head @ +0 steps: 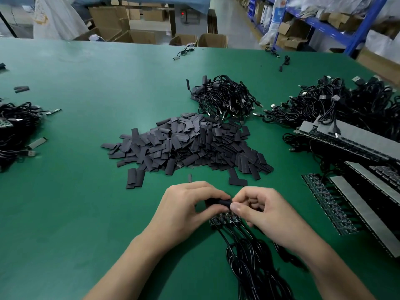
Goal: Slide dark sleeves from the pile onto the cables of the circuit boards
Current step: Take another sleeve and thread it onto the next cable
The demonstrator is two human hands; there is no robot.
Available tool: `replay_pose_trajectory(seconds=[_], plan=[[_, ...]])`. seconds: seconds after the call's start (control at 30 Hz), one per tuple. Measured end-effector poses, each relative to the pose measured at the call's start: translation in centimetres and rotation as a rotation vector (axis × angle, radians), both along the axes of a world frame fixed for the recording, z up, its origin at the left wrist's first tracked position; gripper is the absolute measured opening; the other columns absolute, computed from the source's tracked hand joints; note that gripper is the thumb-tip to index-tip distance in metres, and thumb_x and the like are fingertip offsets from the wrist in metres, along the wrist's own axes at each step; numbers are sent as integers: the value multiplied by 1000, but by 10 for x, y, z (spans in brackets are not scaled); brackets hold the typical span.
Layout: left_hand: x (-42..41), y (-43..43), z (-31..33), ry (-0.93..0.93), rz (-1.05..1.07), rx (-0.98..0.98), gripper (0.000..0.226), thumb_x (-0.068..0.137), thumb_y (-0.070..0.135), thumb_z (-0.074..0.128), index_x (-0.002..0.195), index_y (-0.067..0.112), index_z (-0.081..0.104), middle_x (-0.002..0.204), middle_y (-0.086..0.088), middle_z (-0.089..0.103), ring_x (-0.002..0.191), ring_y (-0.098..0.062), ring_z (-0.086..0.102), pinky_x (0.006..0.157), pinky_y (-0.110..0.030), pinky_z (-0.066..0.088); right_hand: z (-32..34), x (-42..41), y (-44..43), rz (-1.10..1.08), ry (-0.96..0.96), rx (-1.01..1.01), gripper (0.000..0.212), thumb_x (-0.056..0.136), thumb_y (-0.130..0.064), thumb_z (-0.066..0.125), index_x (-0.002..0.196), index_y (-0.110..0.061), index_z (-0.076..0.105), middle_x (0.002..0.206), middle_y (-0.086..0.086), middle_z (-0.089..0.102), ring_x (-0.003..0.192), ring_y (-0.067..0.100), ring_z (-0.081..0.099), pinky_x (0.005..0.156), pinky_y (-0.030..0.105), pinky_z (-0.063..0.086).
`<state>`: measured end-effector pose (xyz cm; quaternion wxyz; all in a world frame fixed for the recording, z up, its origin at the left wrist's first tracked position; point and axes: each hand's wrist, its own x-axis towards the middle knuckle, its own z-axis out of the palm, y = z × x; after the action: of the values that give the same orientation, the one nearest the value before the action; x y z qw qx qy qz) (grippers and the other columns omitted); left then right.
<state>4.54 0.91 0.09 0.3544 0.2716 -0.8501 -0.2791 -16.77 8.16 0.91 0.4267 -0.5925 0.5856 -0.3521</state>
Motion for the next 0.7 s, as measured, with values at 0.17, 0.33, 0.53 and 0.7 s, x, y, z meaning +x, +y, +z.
replay_pose_trajectory(seconds=[0.17, 0.33, 0.53, 0.7], plan=[[-3, 1, 0, 58, 56, -20, 22, 89, 33, 79, 107, 20, 79, 100, 14, 74, 93, -4, 69, 81, -27, 56, 4, -4, -2, 0, -80, 12, 19, 91, -42, 64, 86, -26, 74, 73, 2, 71, 71, 15, 70, 78, 29, 57], [-2, 0, 1, 157, 267, -11, 29, 81, 31, 85, 107, 20, 79, 99, 14, 74, 81, -7, 69, 68, -20, 50, 1, -1, -3, -36, -151, -11, 17, 94, -35, 63, 86, -25, 75, 69, 1, 67, 67, 15, 67, 76, 28, 55], [-2, 2, 2, 183, 353, 3, 14, 82, 28, 81, 95, 21, 83, 92, 19, 76, 76, -1, 67, 67, -16, 49, 2, 4, -2, -62, -179, -33, 17, 98, -26, 64, 85, -26, 75, 68, 0, 66, 66, 15, 66, 74, 24, 55], [-3, 3, 4, 161, 336, -25, 15, 85, 28, 78, 93, 17, 83, 93, 16, 77, 83, 3, 69, 70, -12, 47, 1, 6, -2, -90, -167, -34, 18, 100, -21, 64, 85, -23, 74, 66, 0, 65, 64, 15, 65, 72, 25, 54]])
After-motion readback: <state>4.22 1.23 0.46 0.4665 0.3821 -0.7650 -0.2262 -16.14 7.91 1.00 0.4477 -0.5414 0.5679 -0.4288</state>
